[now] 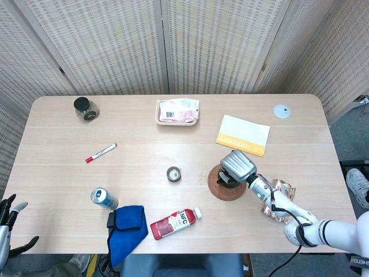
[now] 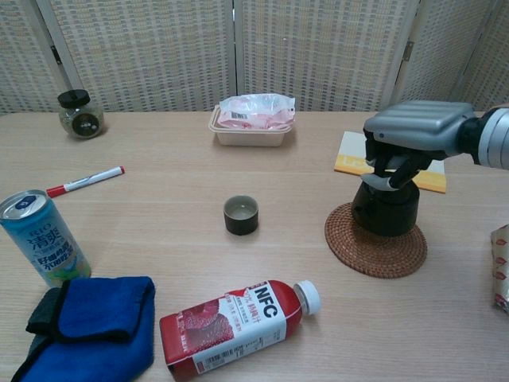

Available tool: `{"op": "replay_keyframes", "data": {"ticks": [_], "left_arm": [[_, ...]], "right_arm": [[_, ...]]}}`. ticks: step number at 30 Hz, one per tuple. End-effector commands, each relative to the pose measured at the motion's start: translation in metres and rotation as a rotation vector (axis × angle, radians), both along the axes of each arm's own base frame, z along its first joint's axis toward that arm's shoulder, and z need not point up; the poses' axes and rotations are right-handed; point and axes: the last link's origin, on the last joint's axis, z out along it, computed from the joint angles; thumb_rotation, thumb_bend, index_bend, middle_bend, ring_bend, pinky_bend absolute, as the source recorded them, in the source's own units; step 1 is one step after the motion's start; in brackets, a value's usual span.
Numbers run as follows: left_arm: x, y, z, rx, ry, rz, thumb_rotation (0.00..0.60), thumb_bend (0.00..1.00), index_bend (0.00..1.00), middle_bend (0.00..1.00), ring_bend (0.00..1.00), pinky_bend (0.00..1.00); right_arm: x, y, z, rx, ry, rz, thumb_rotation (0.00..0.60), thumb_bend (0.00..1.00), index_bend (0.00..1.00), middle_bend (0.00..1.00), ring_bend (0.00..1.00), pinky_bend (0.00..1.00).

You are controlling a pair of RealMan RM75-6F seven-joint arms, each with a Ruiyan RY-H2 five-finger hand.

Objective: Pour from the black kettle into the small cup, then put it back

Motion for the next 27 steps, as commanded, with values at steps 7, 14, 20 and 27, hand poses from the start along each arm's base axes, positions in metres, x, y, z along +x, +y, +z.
{"op": "replay_keyframes", "data": {"ticks": [7,14,20,27], "left_arm": [[-0.0018,-0.0006,-0.0006,-0.002,-0.001,0.008,0.600,0.06,0.19,0.02,0.03,0.00],[-0.0020,-0.0010,-0.0004,-0.003,0.000,0.012,0.600,0.06,0.19,0.02,0.03,0.00],[-0.0023,-0.0013,-0.0001,-0.003,0.001,0.015,0.600,0.06,0.19,0.02,0.03,0.00],[-0.0024,-0.0006,-0.0015,-0.008,0.000,0.014,0.600,0.06,0.19,0.02,0.03,0.00]], "right_arm": [[-0.0065,0.0023,-0.0099,0.017,0.000,-0.011,0.441,0.41,1.00,1.00,0.93,0.55],[-0.0062,0.0012,-0.0124,0.021,-0.002,-0.021,0.440,0.12,1.00,1.00,0.92,0.55],[-0.0068,0.0020,-0.0137,0.023,0.003,-0.022,0.442,0.04,1.00,1.00,0.91,0.55],[-0.0079,0.0055,-0.0136,0.022,0.009,-0.016,0.441,0.04,1.00,0.99,0.90,0.55]]}}
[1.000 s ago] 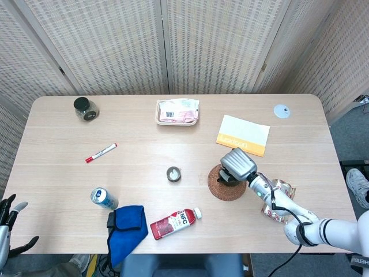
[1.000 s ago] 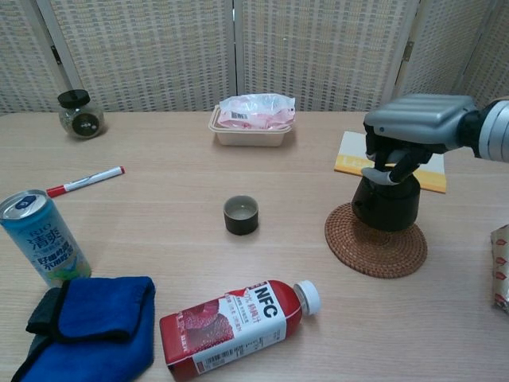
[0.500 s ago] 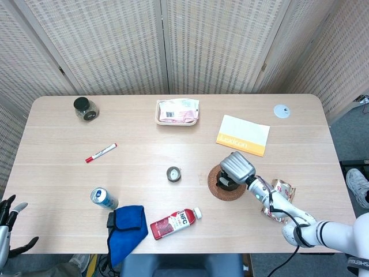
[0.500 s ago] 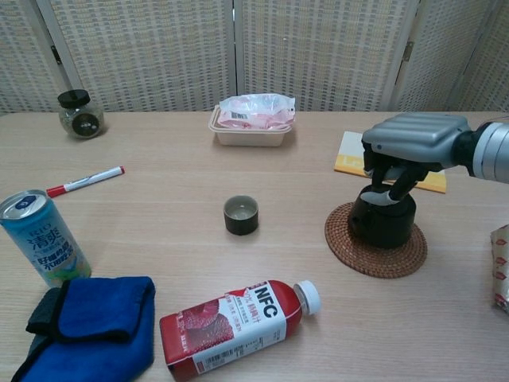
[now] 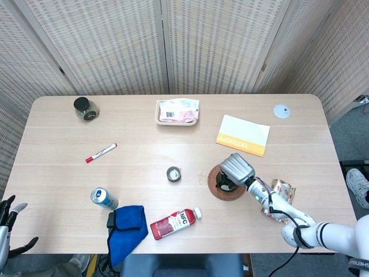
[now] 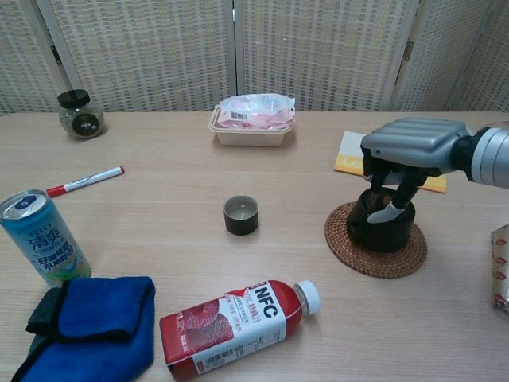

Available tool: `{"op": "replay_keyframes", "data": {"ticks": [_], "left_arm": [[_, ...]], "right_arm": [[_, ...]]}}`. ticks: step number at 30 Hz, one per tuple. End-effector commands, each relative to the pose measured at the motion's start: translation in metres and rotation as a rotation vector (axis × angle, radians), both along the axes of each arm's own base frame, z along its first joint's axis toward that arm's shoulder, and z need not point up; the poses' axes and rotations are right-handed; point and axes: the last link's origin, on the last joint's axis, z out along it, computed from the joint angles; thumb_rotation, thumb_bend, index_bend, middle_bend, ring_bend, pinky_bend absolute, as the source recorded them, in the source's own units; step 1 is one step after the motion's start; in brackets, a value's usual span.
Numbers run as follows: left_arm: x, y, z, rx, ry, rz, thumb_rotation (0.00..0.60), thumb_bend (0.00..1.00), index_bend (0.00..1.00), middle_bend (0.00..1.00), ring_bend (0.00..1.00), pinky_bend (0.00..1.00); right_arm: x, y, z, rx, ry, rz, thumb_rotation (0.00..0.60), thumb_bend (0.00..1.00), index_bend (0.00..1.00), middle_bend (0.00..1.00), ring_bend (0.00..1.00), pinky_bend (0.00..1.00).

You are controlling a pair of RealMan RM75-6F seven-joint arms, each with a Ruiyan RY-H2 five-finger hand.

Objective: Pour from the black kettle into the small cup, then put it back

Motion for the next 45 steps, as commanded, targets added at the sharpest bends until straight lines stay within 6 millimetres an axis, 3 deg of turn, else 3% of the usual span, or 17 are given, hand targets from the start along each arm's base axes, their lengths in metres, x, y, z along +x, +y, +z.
{"op": "replay_keyframes", "data": {"ticks": [1,5,20,26,34,42,44,45], "left_arm": [[0.000,0.000,0.000,-0.001,0.000,0.000,0.600,0.06,0.19,0.02,0.03,0.00],[0.000,0.000,0.000,-0.001,0.000,0.000,0.600,0.06,0.19,0.02,0.03,0.00],[-0.001,0.001,0.001,0.001,0.000,-0.003,0.600,0.06,0.19,0.02,0.03,0.00],[0.000,0.000,0.003,0.006,0.002,-0.004,0.600,0.06,0.19,0.02,0.03,0.00],[0.000,0.001,0.005,0.009,0.004,-0.008,0.600,0.06,0.19,0.02,0.03,0.00],[0.002,0.006,0.005,0.004,0.004,-0.023,0.600,0.06,0.19,0.02,0.03,0.00],[0.002,0.008,0.005,0.001,0.005,-0.028,0.600,0.06,0.19,0.02,0.03,0.00],[0.003,0.009,0.005,-0.001,0.004,-0.030,0.600,0.06,0.19,0.02,0.03,0.00]], "right_arm": [[-0.001,0.001,0.000,-0.002,0.006,0.002,0.441,0.04,1.00,0.98,0.90,0.55],[-0.002,0.003,-0.001,0.001,0.019,0.003,0.442,0.03,0.98,0.95,0.85,0.53],[0.000,0.008,0.001,0.011,0.029,-0.004,0.442,0.01,0.69,0.65,0.54,0.48],[0.004,0.010,0.003,0.008,0.024,0.004,0.442,0.00,0.57,0.52,0.41,0.39],[0.006,0.014,0.009,-0.038,0.046,0.040,0.442,0.00,0.34,0.32,0.19,0.22],[0.002,0.018,0.032,-0.182,-0.002,0.024,0.445,0.00,0.30,0.28,0.16,0.20],[0.000,0.022,0.040,-0.223,-0.028,0.006,0.479,0.00,0.30,0.28,0.16,0.20],[-0.001,0.024,0.044,-0.242,-0.034,0.002,0.526,0.00,0.30,0.28,0.16,0.20]]}}
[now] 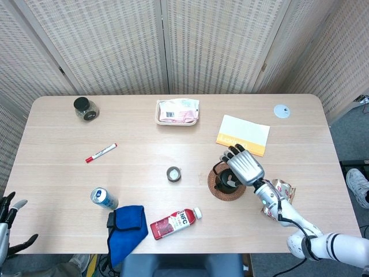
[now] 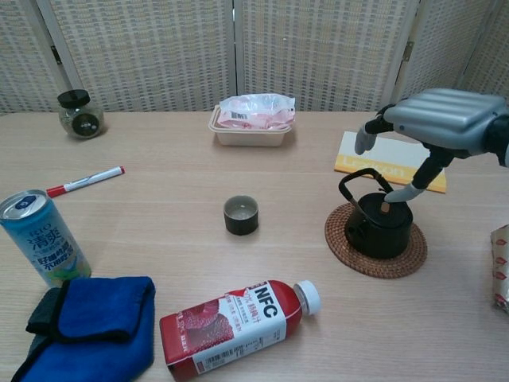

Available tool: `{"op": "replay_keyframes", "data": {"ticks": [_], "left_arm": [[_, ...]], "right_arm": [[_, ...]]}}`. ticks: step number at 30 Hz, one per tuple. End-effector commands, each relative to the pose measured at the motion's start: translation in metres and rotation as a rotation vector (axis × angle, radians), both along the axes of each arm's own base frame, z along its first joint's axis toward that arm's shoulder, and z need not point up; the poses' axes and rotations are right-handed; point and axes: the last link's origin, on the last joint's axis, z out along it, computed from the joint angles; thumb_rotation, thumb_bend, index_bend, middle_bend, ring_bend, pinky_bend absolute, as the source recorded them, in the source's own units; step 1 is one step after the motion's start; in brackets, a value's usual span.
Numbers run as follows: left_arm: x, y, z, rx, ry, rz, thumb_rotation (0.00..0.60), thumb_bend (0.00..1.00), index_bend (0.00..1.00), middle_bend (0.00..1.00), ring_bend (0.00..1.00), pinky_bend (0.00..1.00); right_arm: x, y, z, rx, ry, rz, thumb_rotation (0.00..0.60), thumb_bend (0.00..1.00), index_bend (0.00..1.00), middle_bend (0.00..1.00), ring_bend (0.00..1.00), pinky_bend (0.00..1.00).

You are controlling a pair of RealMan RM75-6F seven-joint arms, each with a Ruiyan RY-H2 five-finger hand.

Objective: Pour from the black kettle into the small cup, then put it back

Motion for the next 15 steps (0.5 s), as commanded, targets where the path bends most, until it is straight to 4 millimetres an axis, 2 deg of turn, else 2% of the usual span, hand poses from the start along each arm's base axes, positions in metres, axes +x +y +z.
{"op": "replay_keyframes", "data": {"ticks": [1,2,3,10,15], "left_arm": [[0.001,0.002,-0.001,-0.005,-0.001,-0.007,0.600,0.06,0.19,0.02,0.03,0.00],[0.001,0.003,-0.001,-0.006,-0.001,-0.010,0.600,0.06,0.19,0.02,0.03,0.00],[0.001,0.005,-0.001,-0.009,-0.001,-0.013,0.600,0.06,0.19,0.02,0.03,0.00],[0.003,0.014,-0.004,-0.025,-0.002,-0.030,0.600,0.06,0.19,0.02,0.03,0.00],[0.006,0.021,-0.009,-0.042,-0.007,-0.044,0.600,0.06,0.19,0.02,0.03,0.00]], "right_arm": [[-0.007,0.009,0.020,-0.090,-0.035,-0.029,0.562,0.00,0.30,0.28,0.16,0.20],[-0.010,0.012,0.024,-0.109,-0.040,-0.039,0.593,0.00,0.30,0.28,0.16,0.20],[-0.012,0.014,0.029,-0.126,-0.046,-0.051,0.600,0.00,0.30,0.28,0.16,0.20],[-0.045,0.047,0.074,-0.258,-0.085,-0.163,0.600,0.01,0.28,0.28,0.16,0.20],[-0.069,0.077,0.096,-0.318,-0.099,-0.229,0.600,0.04,0.24,0.28,0.16,0.20]]}}
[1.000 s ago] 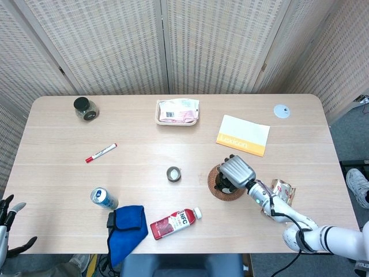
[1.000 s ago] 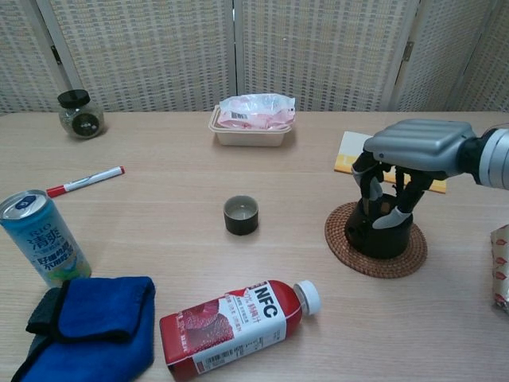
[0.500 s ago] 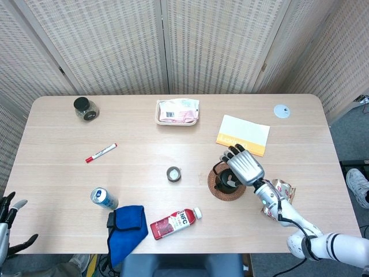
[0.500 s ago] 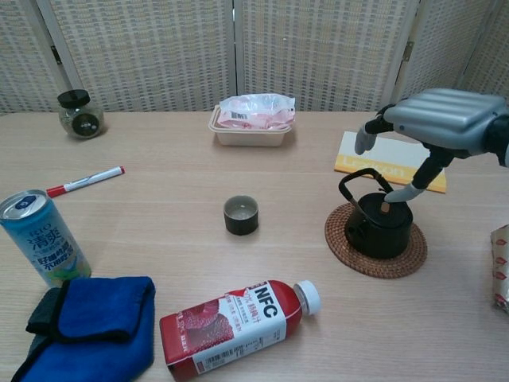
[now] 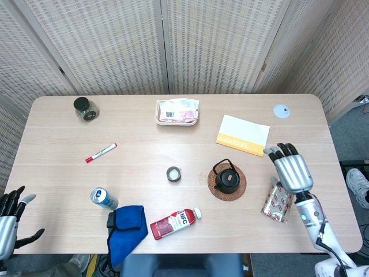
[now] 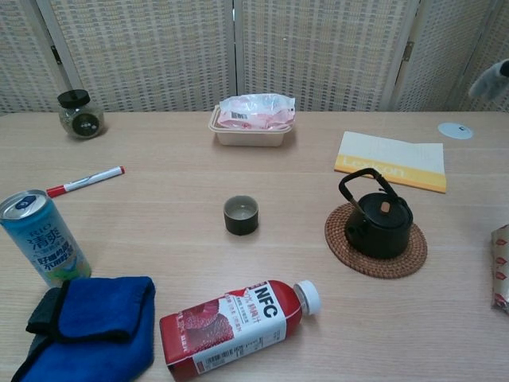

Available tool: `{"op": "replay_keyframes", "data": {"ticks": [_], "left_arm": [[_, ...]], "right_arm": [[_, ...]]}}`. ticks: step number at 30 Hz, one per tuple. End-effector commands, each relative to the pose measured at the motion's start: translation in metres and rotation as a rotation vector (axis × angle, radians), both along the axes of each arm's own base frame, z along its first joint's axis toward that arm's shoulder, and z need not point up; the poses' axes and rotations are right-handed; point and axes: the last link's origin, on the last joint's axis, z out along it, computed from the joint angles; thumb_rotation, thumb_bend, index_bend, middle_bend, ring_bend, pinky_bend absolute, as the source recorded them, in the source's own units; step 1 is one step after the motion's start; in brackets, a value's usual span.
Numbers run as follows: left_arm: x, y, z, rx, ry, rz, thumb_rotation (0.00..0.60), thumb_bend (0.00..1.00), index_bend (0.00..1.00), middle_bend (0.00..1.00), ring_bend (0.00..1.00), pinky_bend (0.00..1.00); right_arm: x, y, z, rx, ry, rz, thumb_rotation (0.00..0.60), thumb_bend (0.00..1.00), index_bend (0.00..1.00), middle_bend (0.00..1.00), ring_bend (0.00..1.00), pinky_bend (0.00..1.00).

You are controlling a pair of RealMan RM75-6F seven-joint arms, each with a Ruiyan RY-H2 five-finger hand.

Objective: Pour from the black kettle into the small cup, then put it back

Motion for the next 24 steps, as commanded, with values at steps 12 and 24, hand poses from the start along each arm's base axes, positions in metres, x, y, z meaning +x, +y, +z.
{"op": "replay_keyframes", "data": {"ticks": [12,24], "left_arm": [[0.010,0.016,-0.008,-0.006,-0.014,-0.043,0.600,0.06,0.19,0.02,0.03,0.00],[0.015,0.022,-0.012,-0.019,-0.017,-0.068,0.600,0.06,0.19,0.02,0.03,0.00]], "right_arm": [[-0.046,0.088,0.048,-0.139,-0.089,-0.135,0.600,0.05,0.21,0.29,0.17,0.22],[-0.051,0.107,0.039,-0.127,-0.104,-0.140,0.600,0.05,0.21,0.29,0.17,0.22]]}}
